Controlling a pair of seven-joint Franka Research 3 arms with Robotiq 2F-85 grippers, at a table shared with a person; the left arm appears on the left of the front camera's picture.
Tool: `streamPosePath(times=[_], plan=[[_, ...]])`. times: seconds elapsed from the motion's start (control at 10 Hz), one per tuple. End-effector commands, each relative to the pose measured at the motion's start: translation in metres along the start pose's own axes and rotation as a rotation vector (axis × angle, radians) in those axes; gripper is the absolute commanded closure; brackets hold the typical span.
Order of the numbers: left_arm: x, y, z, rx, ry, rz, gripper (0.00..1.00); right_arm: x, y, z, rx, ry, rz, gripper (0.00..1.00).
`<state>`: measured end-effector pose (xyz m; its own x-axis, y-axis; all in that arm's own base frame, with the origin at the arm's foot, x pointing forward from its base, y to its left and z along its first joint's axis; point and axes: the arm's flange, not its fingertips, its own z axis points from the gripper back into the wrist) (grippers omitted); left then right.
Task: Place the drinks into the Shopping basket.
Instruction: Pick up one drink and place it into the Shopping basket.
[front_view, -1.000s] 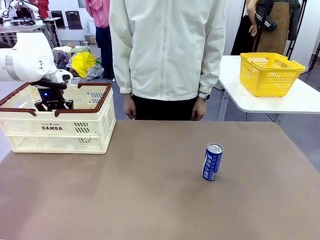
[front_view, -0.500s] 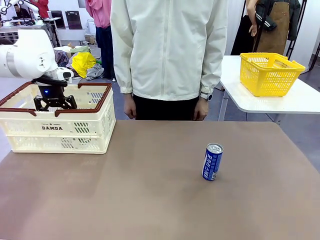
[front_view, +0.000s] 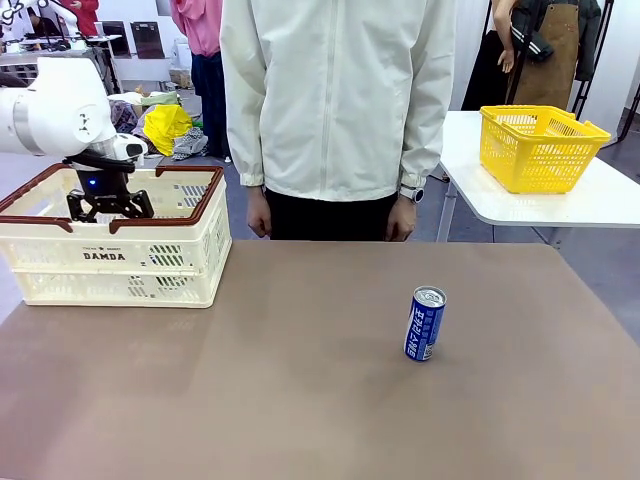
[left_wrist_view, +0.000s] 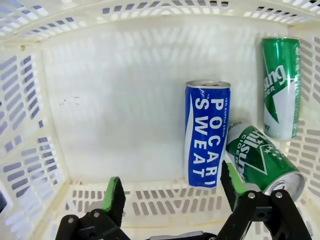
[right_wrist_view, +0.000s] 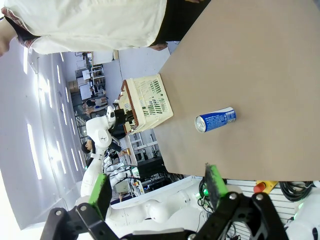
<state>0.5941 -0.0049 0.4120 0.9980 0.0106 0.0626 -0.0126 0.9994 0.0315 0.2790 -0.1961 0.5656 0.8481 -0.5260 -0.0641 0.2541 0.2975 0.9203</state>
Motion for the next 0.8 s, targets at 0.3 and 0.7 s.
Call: streamPosePath(times=[0.3,0.7], plan=[[-0.052,-0.016,0.14,-0.093,-0.087,-0.024,0.0,0.0,0.003,0.0,0.008,0.003,-0.012,0.0],[-0.204,-0.048,0.218,-0.372,-0.144,-0.032,0.0,0.0,0.003,0.0,0.008,0.003,-0.012,0.0]])
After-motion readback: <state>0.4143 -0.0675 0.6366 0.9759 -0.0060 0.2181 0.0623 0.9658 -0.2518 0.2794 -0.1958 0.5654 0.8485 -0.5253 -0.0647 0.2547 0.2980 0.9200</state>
